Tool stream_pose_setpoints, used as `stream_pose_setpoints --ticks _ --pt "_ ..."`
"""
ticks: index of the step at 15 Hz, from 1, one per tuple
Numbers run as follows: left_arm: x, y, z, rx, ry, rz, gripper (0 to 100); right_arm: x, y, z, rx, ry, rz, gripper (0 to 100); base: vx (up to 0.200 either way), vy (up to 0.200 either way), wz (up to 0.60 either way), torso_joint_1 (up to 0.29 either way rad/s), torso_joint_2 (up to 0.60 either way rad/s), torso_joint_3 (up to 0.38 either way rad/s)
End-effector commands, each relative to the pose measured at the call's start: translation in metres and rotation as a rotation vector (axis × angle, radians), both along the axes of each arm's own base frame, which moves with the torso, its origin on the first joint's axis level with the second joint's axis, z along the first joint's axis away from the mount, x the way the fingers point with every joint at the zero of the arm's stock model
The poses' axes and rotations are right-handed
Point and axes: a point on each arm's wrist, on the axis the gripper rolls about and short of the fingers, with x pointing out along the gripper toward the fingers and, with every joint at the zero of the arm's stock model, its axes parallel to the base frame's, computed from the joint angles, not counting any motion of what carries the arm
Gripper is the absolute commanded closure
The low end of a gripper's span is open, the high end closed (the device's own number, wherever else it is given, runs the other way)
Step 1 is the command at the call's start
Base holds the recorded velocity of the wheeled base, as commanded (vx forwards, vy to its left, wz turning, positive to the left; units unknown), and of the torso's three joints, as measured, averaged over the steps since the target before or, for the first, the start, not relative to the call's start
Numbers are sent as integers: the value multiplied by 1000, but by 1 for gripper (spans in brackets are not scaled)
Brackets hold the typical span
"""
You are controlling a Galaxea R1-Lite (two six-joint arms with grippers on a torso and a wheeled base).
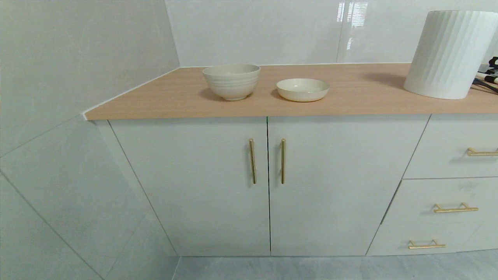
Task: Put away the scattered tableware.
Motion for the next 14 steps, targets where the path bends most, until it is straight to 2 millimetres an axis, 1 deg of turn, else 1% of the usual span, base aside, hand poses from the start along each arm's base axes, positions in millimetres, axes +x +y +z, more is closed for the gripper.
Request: stream_pose_setpoints --ticks 1,2,3,4,5,6,8,9,10,11,12,13,14 --pt "0 0 0 0 0 0 0 4 0 88 72 -88 59 0 0 0 0 0 0 0" --pt "0 0 0 0 0 0 0 25 2 113 61 -23 105 0 0 0 0 0 0 0" --pt "0 0 0 0 0 0 0 38 3 118 48 33 137 0 0 0 0 0 0 0" --pt "0 0 0 0 0 0 0 81 9 124 44 203 227 0 0 0 0 0 0 0" --pt "0 0 0 0 0 0 0 102 12 125 48 272 250 0 0 0 0 0 0 0" --pt "0 0 0 0 0 0 0 145 20 126 46 374 271 0 0 0 0 0 0 0" --pt "0 0 0 0 0 0 0 192 31 129 44 403 297 0 0 0 0 0 0 0" --pt "0 0 0 0 0 0 0 217 47 127 33 437 353 0 0 0 0 0 0 0" --pt "0 0 0 0 0 0 0 239 59 126 31 448 380 0 0 0 0 0 0 0" --pt "0 0 0 0 0 0 0 256 64 127 41 436 390 0 0 0 0 0 0 0" --pt "0 0 0 0 0 0 0 279 77 129 52 407 437 0 0 0 0 0 0 0" --pt "0 0 0 0 0 0 0 291 86 132 67 391 473 0 0 0 0 0 0 0" --pt "0 0 0 0 0 0 0 291 86 132 67 391 473 0 0 0 0 0 0 0"
